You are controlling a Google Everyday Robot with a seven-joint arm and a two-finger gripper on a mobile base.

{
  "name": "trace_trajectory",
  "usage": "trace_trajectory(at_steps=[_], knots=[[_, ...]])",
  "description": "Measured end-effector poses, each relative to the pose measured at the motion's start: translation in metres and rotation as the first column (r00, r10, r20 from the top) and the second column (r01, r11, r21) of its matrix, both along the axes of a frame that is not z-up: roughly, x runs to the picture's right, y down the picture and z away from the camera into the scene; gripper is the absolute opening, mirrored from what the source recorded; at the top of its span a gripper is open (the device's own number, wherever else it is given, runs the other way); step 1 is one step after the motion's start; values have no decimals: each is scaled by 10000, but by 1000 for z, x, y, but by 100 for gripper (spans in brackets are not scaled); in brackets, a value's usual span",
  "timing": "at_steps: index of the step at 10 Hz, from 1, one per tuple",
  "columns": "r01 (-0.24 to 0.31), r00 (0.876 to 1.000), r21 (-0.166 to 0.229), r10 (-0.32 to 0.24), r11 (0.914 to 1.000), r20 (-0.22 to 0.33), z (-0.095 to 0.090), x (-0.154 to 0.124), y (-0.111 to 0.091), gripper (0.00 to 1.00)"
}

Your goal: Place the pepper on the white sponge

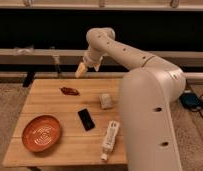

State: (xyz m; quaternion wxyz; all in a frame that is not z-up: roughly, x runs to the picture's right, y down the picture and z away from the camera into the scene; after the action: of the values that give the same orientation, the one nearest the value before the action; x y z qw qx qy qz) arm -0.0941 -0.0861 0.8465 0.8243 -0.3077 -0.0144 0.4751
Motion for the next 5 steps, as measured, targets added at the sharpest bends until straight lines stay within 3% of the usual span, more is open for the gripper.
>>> trace_trajectory(at_steps=[2,5], knots=[[1094,9938,455,-1102,9930,155,31,-35,23,80],[1893,9813,1109,-1920,9756,141,74,-73,27,80]])
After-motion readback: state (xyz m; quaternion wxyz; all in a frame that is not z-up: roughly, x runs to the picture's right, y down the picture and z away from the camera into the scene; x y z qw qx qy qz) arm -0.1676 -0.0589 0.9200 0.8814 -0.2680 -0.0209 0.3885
